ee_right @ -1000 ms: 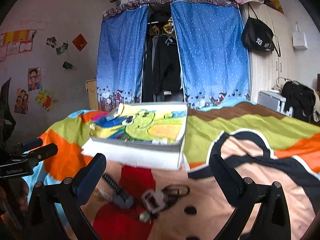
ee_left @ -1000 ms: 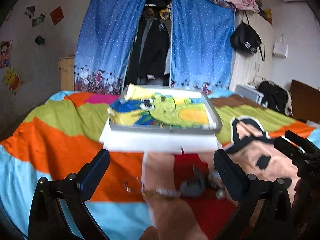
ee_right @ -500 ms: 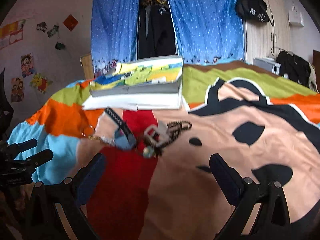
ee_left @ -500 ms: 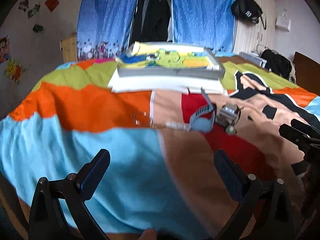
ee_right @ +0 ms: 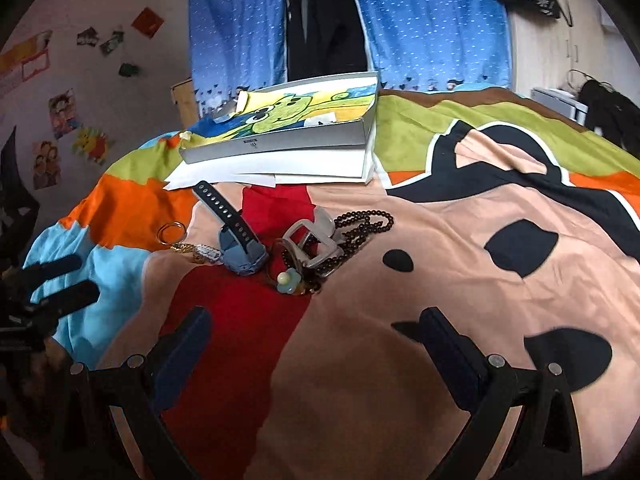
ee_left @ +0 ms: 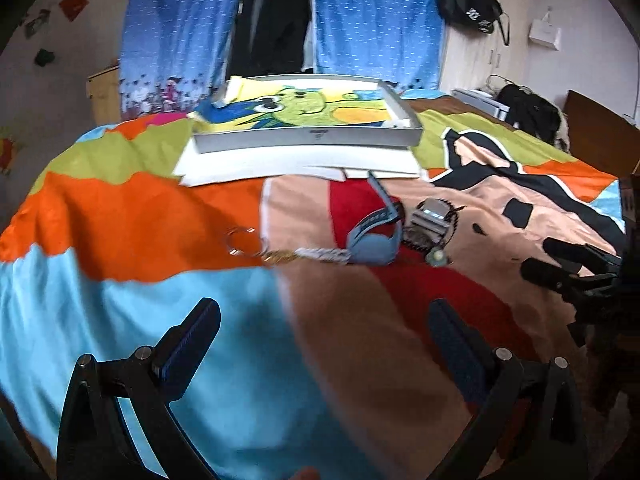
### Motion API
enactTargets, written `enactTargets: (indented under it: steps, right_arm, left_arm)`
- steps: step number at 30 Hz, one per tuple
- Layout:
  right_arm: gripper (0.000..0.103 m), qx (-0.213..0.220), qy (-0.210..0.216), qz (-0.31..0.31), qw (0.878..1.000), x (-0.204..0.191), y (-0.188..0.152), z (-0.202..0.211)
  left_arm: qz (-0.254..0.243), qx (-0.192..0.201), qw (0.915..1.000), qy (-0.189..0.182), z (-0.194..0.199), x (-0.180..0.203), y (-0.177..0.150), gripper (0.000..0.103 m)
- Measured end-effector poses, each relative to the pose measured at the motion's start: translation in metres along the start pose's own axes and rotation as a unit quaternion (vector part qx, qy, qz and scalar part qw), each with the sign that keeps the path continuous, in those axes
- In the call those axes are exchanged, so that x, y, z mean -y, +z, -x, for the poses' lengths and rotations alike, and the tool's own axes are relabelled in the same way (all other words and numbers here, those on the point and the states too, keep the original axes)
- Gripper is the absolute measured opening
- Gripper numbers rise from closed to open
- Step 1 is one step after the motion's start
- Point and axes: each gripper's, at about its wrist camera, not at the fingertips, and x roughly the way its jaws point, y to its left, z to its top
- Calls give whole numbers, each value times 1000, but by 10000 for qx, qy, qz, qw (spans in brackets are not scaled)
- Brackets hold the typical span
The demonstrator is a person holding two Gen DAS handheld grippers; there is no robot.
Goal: Organize jewelry
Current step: 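Move both tools back over the remaining jewelry, then grasp the blue watch with the left tool while the right tool grasps the green-bead pendant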
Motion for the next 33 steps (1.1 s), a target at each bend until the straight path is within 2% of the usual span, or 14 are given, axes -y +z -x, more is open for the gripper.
enactTargets:
  steps: [2,4,6,10,13,15,16,21,25,26,27,28,30,33]
  right_arm:
    - [102,-46,78,50,9999,6,4,-4]
    - [93,-102,157,136,9997,12,8,-10]
    - [80,-243,263,275,9990,16,12,-21]
    - [67,-520,500,423,9965,16,16,-44]
    - [52,-671,713,478,9940,10,19,-63]
    - [49,-756,823,429,9928,7,20,-75]
    - [48,-779,853,398,9925,6,21,-79]
    - [47,-996,918,199,9906,2,20,-103]
    - [46,-1080,799,288,9905,-4,20,-110]
    - [45,-1088,778,276,9906,-4,20,-112]
    - [38,-1097,739,247,9909,-4,21,-113]
    - [34,-1118,668,228,9912,-4,21,-115]
    - [33,-1125,557,242,9918,-5,19,-116]
    - [25,-1080,561,298,9921,-8,16,-112]
  left_arm:
    - [10,-38,9999,-128,-10,1,6,102]
    - [50,-50,9996,-265,-20,2,11,101]
    - [128,-60,9989,-438,-32,3,20,101]
    - [274,-25,9975,-653,-52,3,34,98]
    - [373,-63,9957,-846,-69,0,46,85]
    - [420,-100,9944,-965,-78,-2,53,72]
    - [444,-123,9938,-1016,-83,-3,56,68]
    - [472,-294,9909,-1222,-102,-5,65,35]
    - [500,-349,9898,-1291,-109,-4,66,20]
    - [502,-346,9895,-1308,-109,-4,67,14]
    - [496,-351,9892,-1330,-109,-4,68,10]
    - [477,-356,9892,-1341,-109,-4,69,9]
    - [431,-360,9896,-1324,-108,-1,71,4]
    - [383,-384,9896,-1330,-107,2,71,2]
